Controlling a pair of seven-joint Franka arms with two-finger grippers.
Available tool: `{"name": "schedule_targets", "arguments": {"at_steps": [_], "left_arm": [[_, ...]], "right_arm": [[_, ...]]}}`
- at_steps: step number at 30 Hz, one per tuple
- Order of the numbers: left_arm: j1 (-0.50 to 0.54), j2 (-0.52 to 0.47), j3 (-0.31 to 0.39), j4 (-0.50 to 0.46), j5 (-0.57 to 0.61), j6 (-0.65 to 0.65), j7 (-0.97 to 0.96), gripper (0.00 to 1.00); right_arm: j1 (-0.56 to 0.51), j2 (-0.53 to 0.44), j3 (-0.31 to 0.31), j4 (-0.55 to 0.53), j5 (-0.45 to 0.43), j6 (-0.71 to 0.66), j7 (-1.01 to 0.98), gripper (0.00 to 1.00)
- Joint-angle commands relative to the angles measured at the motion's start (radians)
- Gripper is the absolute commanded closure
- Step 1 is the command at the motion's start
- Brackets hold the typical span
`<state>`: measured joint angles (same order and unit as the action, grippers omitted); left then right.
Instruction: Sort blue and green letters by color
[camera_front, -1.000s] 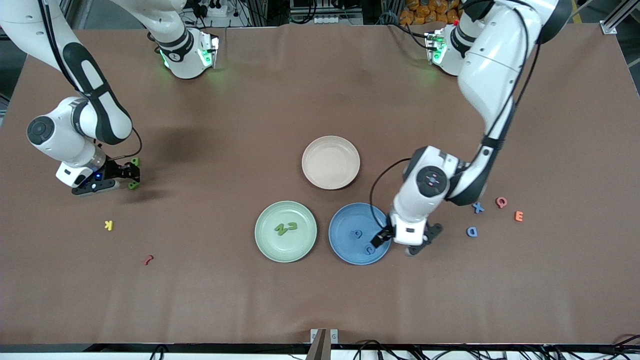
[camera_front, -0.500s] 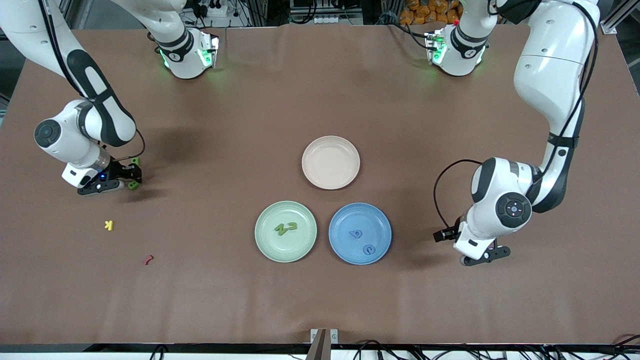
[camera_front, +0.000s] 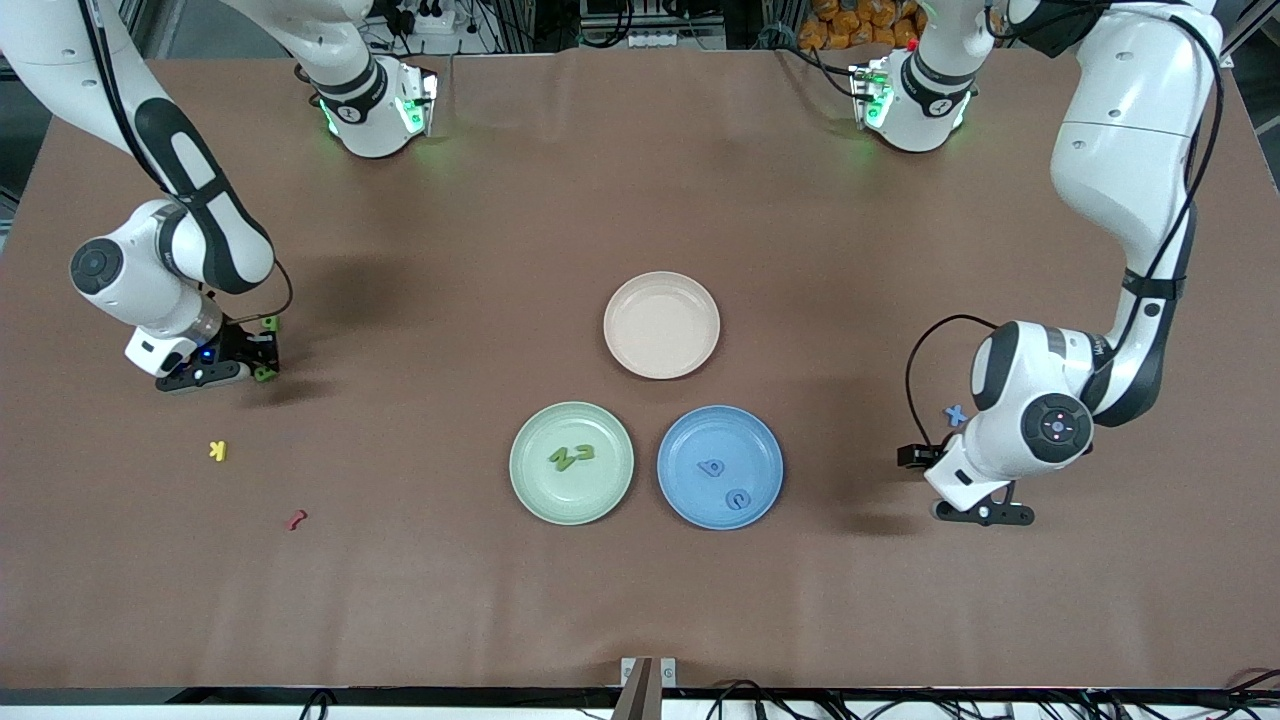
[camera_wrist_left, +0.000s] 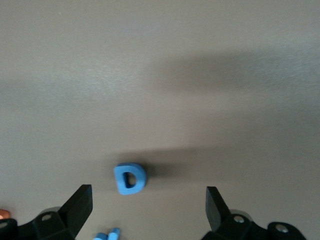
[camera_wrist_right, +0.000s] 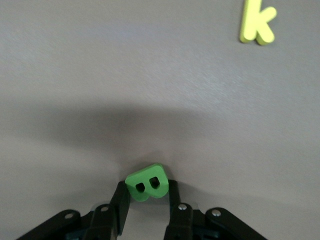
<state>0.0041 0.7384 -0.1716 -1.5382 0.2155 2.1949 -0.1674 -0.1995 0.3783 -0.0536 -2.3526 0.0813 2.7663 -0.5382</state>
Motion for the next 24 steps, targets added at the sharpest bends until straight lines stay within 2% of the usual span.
{"name": "schedule_targets", "arguments": {"at_steps": [1, 5, 10, 16, 24], "left_arm": [[0.014, 0.015, -0.009, 0.006, 0.027, 0.008, 0.025, 0.0], [0.039, 0.022, -0.011, 0.01, -0.001, 0.022, 0.02, 0.0], [0.045, 0.027, -0.011, 0.009, -0.048, 0.022, 0.023, 0.0], [0.053, 0.038, -0.011, 0.004, -0.051, 0.022, 0.016, 0.0], [0.057, 0.053, -0.009, -0.005, -0.051, 0.025, 0.009, 0.0]], "right_arm": [[-0.008, -0.016, 0.096, 0.015, 0.021, -0.007, 0.144, 1.0], [0.014, -0.025, 0.167, 0.065, 0.02, -0.036, 0.329, 1.0], [0.084, -0.024, 0.213, 0.197, 0.02, -0.187, 0.587, 1.0], [0.225, 0.016, 0.215, 0.37, 0.021, -0.284, 0.898, 1.0], [0.431, 0.158, 0.215, 0.593, 0.02, -0.297, 1.276, 1.0]]}}
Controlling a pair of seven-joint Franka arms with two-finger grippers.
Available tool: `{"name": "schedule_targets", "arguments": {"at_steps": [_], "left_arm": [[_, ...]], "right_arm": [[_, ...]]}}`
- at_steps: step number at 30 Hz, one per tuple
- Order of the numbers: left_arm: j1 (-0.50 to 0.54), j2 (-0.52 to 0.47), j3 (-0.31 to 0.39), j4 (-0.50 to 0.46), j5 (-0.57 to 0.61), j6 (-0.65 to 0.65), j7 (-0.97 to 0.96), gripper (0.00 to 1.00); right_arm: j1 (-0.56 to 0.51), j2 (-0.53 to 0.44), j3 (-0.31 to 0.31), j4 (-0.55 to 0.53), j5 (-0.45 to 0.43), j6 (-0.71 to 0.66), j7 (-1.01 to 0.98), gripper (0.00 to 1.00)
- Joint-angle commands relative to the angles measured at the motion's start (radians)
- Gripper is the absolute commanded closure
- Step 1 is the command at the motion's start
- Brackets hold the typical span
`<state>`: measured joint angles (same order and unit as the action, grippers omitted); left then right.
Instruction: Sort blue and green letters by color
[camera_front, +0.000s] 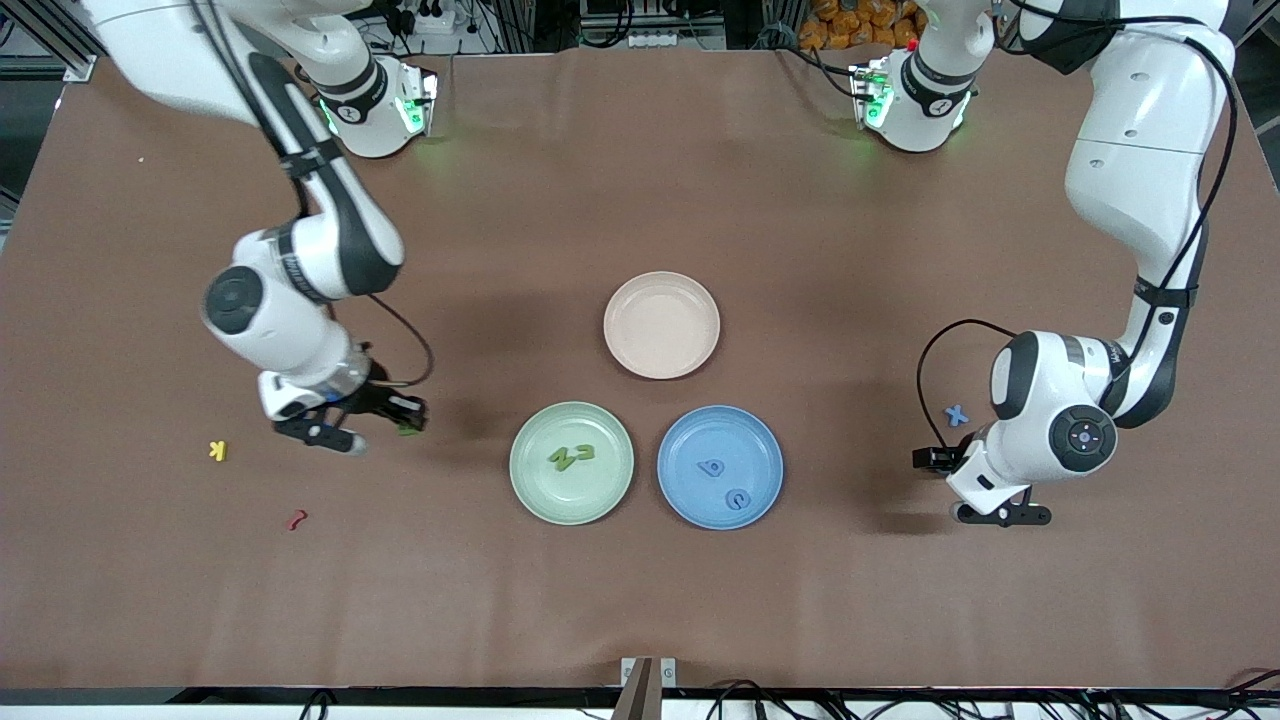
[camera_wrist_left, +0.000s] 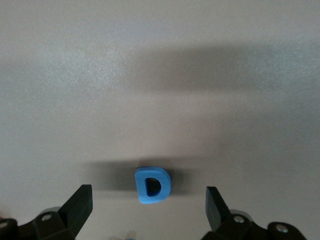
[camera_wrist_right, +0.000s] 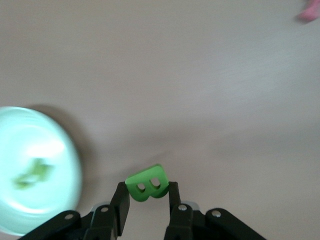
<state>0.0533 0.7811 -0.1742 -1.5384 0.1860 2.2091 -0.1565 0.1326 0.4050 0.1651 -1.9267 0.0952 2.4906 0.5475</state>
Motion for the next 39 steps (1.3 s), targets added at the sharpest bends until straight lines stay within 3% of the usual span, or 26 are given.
{"name": "schedule_targets", "arguments": {"at_steps": [1, 6, 8, 10, 13, 16, 18, 20, 27, 34, 39], "left_arm": [[0.008, 0.01, -0.008, -0.011, -0.022, 0.011, -0.002, 0.0], [0.017, 0.009, -0.008, -0.049, -0.022, 0.049, -0.002, 0.0], [0.017, 0.006, -0.008, -0.054, -0.022, 0.052, -0.003, 0.15], [0.023, 0.003, -0.008, -0.055, -0.022, 0.052, -0.003, 0.34], [0.023, 0.003, -0.008, -0.055, -0.022, 0.052, -0.008, 0.61], [0.023, 0.003, -0.008, -0.057, -0.022, 0.052, -0.008, 0.85], [0.023, 0.001, -0.008, -0.058, -0.022, 0.052, -0.015, 0.95], [0.023, 0.001, -0.008, -0.058, -0.022, 0.052, -0.029, 1.0], [0.022, -0.003, -0.008, -0.052, -0.022, 0.052, -0.044, 1.0], [0.007, -0.02, -0.022, -0.025, -0.023, 0.05, -0.122, 1.0], [0.006, -0.034, -0.09, -0.014, -0.036, 0.05, -0.27, 1.0]], "right_arm": [[0.123, 0.155, -0.004, 0.196, 0.003, -0.021, 0.228, 1.0], [0.22, 0.256, -0.013, 0.313, -0.009, -0.018, 0.368, 1.0], [0.243, 0.279, -0.016, 0.342, -0.014, -0.015, 0.397, 1.0], [0.258, 0.299, -0.018, 0.357, -0.028, -0.01, 0.419, 0.93], [0.266, 0.31, -0.018, 0.365, -0.057, -0.01, 0.436, 0.6], [0.263, 0.308, -0.018, 0.364, -0.069, -0.013, 0.436, 0.13], [0.259, 0.305, -0.018, 0.362, -0.069, -0.019, 0.434, 0.0], [0.256, 0.302, -0.018, 0.361, -0.069, -0.022, 0.433, 0.0], [0.182, 0.22, -0.015, 0.328, -0.069, -0.136, 0.359, 0.0], [0.035, 0.009, 0.005, 0.128, -0.06, -0.257, 0.07, 0.0], [-0.039, -0.118, 0.004, -0.047, -0.061, -0.256, -0.07, 0.0]]}}
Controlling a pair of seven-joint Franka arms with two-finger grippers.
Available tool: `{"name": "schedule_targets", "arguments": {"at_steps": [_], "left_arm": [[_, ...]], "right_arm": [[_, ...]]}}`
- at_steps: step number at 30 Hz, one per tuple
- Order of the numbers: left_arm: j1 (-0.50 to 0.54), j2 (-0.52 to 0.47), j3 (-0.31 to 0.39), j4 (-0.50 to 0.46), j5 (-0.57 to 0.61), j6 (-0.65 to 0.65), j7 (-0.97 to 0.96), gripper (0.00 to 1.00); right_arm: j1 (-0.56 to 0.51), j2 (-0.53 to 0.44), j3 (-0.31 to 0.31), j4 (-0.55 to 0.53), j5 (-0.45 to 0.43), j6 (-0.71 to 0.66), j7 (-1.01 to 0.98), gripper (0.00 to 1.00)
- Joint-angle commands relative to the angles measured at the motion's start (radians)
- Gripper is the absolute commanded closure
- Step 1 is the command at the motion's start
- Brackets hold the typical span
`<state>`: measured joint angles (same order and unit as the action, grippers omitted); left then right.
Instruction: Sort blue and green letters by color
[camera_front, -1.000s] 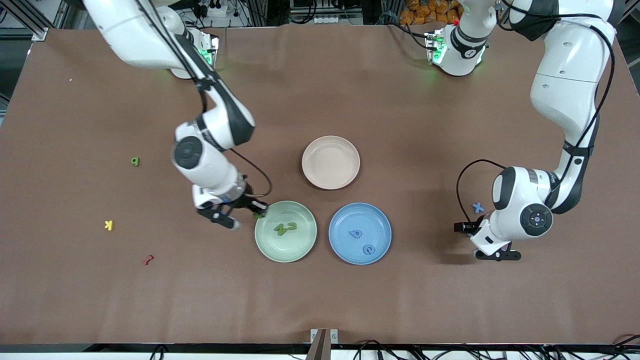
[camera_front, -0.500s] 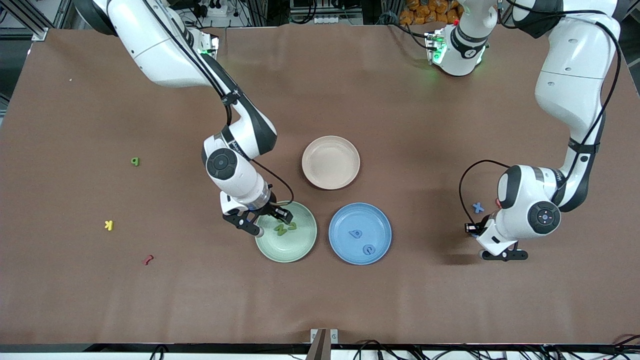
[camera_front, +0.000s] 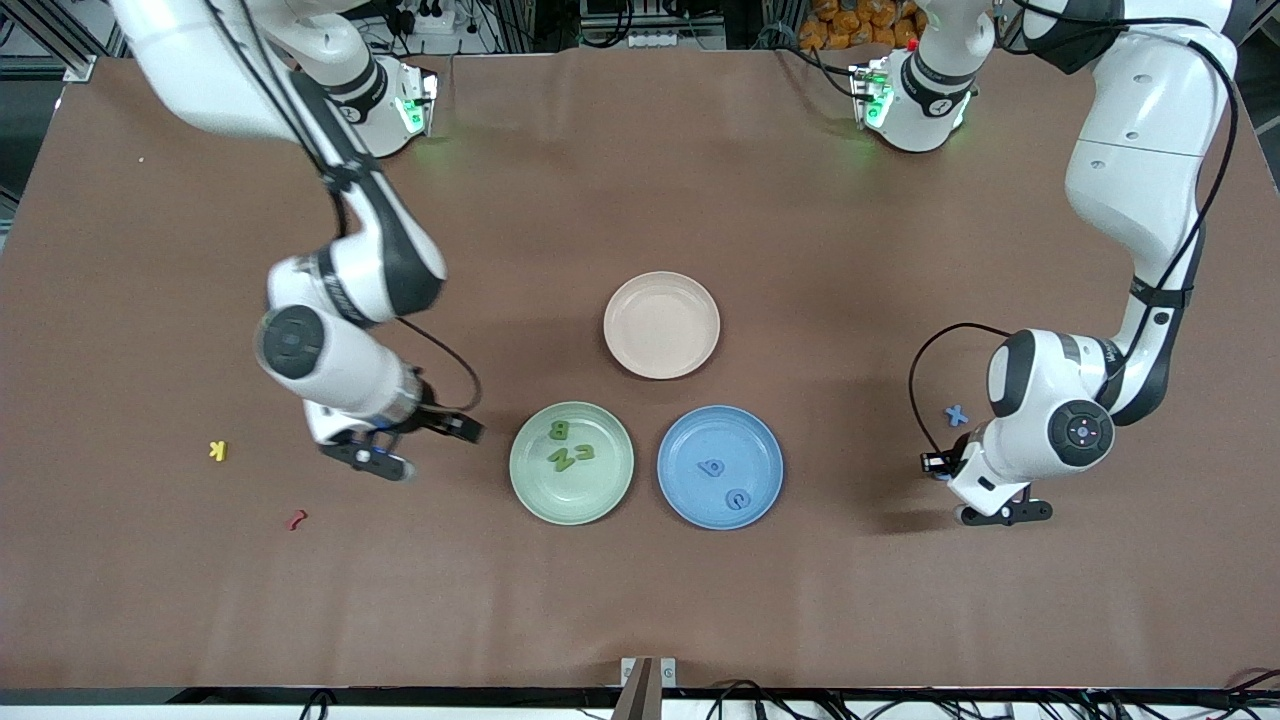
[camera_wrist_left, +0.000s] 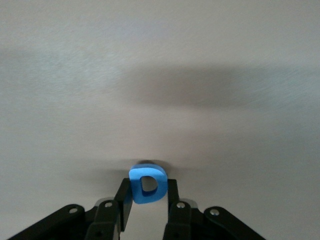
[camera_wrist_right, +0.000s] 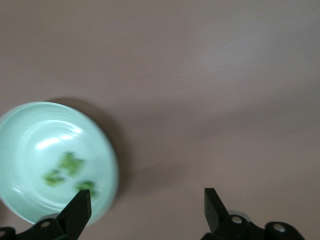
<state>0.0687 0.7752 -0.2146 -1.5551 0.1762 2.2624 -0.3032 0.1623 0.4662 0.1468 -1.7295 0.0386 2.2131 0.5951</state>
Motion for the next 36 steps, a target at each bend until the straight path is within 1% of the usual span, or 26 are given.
{"name": "schedule_targets", "arguments": {"at_steps": [1, 6, 10, 14, 18, 21, 23, 26, 30, 31, 32, 33, 34, 35, 36], "left_arm": [[-0.01, -0.031, -0.063, 0.006, -0.026, -0.003, -0.157, 1.0], [-0.035, -0.028, -0.143, 0.029, -0.02, -0.003, -0.344, 1.0], [-0.116, -0.024, -0.147, 0.043, -0.02, -0.003, -0.473, 1.0], [-0.196, -0.017, -0.141, 0.066, -0.017, 0.0, -0.569, 1.0], [-0.259, -0.01, -0.131, 0.078, -0.014, 0.014, -0.623, 1.0], [-0.283, -0.002, -0.131, 0.082, -0.014, 0.035, -0.648, 1.0], [-0.291, -0.001, -0.131, 0.084, -0.014, 0.043, -0.655, 1.0], [-0.299, 0.003, -0.129, 0.084, -0.014, 0.049, -0.655, 1.0], [-0.299, 0.004, -0.129, 0.084, -0.014, 0.051, -0.655, 0.99], [-0.299, 0.004, -0.131, 0.084, -0.014, 0.051, -0.657, 0.88], [-0.297, 0.004, -0.131, 0.084, -0.014, 0.051, -0.657, 0.66], [-0.297, 0.004, -0.129, 0.084, -0.014, 0.051, -0.649, 0.33], [-0.297, 0.004, -0.131, 0.084, -0.012, 0.051, -0.643, 0.06], [-0.297, 0.004, -0.129, 0.084, -0.012, 0.051, -0.643, 0.0], [-0.297, 0.004, -0.129, 0.084, -0.012, 0.051, -0.645, 0.0]], "right_arm": [[-0.088, -0.205, 0.022, -0.278, -0.005, 0.02, -0.158, 0.0], [-0.182, -0.337, 0.014, -0.445, -0.005, 0.026, -0.368, 0.0], [-0.24, -0.421, -0.012, -0.544, -0.009, 0.028, -0.507, 0.0], [-0.288, -0.472, -0.071, -0.616, -0.011, 0.033, -0.681, 0.0], [-0.316, -0.483, -0.151, -0.662, -0.014, 0.065, -0.817, 0.0], [-0.319, -0.48, -0.217, -0.7, -0.014, 0.128, -0.908, 0.02], [-0.323, -0.475, -0.248, -0.734, -0.014, 0.184, -0.958, 0.02], [-0.326, -0.468, -0.269, -0.777, -0.014, 0.269, -1.006, 0.05], [-0.336, -0.454, -0.271, -0.829, -0.014, 0.378, -1.014, 0.06], [-0.336, -0.446, -0.271, -0.841, -0.014, 0.408, -1.014, 0.06], [-0.336, -0.437, -0.271, -0.851, -0.014, 0.436, -1.015, 0.07], [-0.337, -0.426, -0.271, -0.858, -0.014, 0.462, -1.017, 0.08], [-0.337, -0.416, -0.271, -0.861, -0.014, 0.48, -1.023, 0.09], [-0.337, -0.408, -0.271, -0.863, -0.014, 0.493, -1.031, 0.1], [-0.339, -0.399, -0.271, -0.866, -0.014, 0.508, -1.043, 0.11]]}}
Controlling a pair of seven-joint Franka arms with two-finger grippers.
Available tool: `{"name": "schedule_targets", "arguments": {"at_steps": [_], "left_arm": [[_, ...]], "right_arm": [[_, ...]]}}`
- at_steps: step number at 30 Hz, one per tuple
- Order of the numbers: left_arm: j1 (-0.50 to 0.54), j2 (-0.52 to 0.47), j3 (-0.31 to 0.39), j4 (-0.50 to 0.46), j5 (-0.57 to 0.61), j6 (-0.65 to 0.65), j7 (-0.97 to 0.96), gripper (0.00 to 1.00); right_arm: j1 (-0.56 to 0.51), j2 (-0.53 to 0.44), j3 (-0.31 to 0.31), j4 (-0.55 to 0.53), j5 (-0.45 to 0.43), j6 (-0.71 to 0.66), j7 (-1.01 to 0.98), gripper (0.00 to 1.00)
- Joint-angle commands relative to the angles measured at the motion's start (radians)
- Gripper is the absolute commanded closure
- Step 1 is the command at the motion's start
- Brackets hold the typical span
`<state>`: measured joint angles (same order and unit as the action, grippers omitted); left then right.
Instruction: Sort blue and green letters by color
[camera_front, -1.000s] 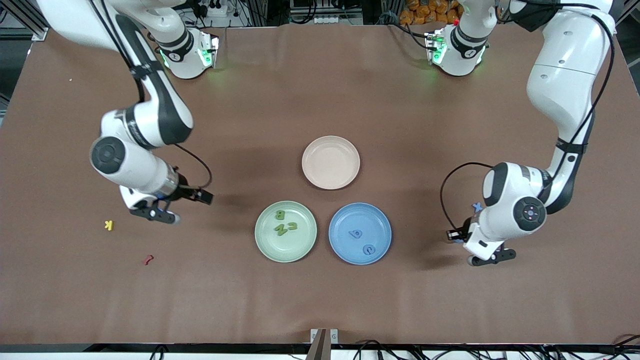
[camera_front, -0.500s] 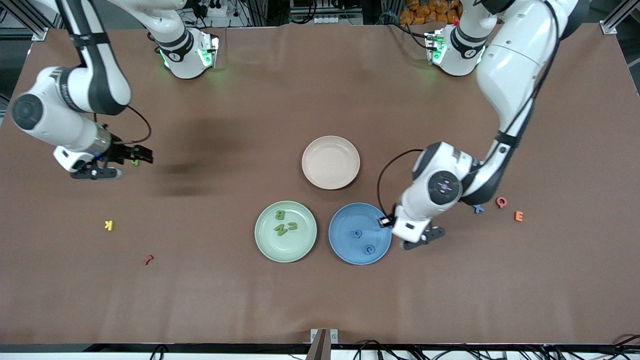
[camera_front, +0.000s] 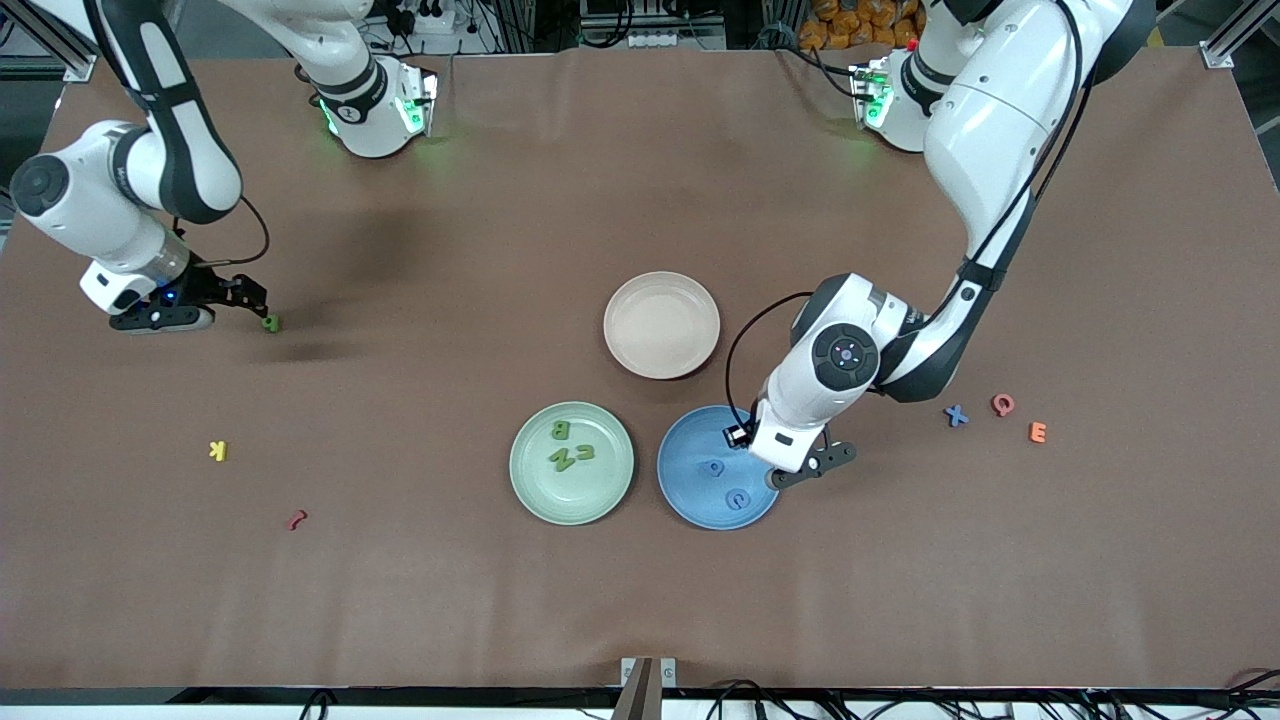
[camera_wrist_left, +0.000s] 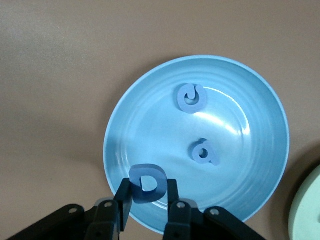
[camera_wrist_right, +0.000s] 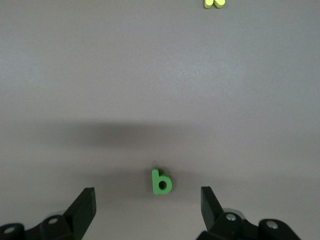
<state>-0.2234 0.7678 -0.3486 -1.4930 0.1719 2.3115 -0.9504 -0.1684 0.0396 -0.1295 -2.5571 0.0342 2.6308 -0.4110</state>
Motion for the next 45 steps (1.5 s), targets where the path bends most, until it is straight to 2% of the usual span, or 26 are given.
{"name": "schedule_targets", "arguments": {"at_steps": [1, 4, 13, 17, 23, 31, 33, 39, 45], "left_arm": [[-0.005, 0.011, 0.005, 0.022, -0.008, 0.002, 0.001, 0.0], [-0.004, 0.01, 0.005, 0.022, -0.009, 0.002, -0.002, 0.0], [0.016, -0.001, 0.005, 0.02, -0.014, 0.0, -0.011, 0.0], [0.084, -0.013, 0.005, 0.013, -0.022, -0.041, -0.071, 0.0], [0.208, -0.028, 0.005, 0.013, -0.009, -0.201, -0.18, 0.0], [0.329, -0.042, 0.008, -0.035, -0.003, -0.231, -0.234, 0.0], [0.346, -0.053, 0.011, -0.067, 0.003, -0.231, -0.216, 0.0], [0.403, -0.07, 0.0, -0.147, 0.118, -0.228, -0.15, 0.0], [0.464, -0.114, 0.0, -0.233, 0.141, -0.228, 0.123, 0.0]], "right_arm": [[-0.013, 0.035, 0.005, -0.044, -0.01, 0.11, -0.051, 0.13], [-0.019, 0.06, 0.004, -0.055, -0.01, 0.167, -0.074, 0.14], [-0.03, 0.118, -0.012, -0.054, -0.01, 0.207, -0.081, 0.21], [-0.031, 0.138, -0.012, -0.055, -0.01, 0.232, -0.086, 0.23], [-0.036, 0.146, -0.012, -0.061, -0.007, 0.232, -0.086, 0.26], [-0.036, 0.157, -0.012, -0.075, 0.003, 0.233, -0.086, 0.28], [-0.036, 0.16, -0.012, -0.078, 0.004, 0.233, -0.086, 0.29], [-0.036, 0.167, -0.012, -0.08, 0.004, 0.235, -0.086, 0.32], [-0.034, 0.19, -0.012, -0.078, 0.004, 0.255, -0.086, 0.37]]}}
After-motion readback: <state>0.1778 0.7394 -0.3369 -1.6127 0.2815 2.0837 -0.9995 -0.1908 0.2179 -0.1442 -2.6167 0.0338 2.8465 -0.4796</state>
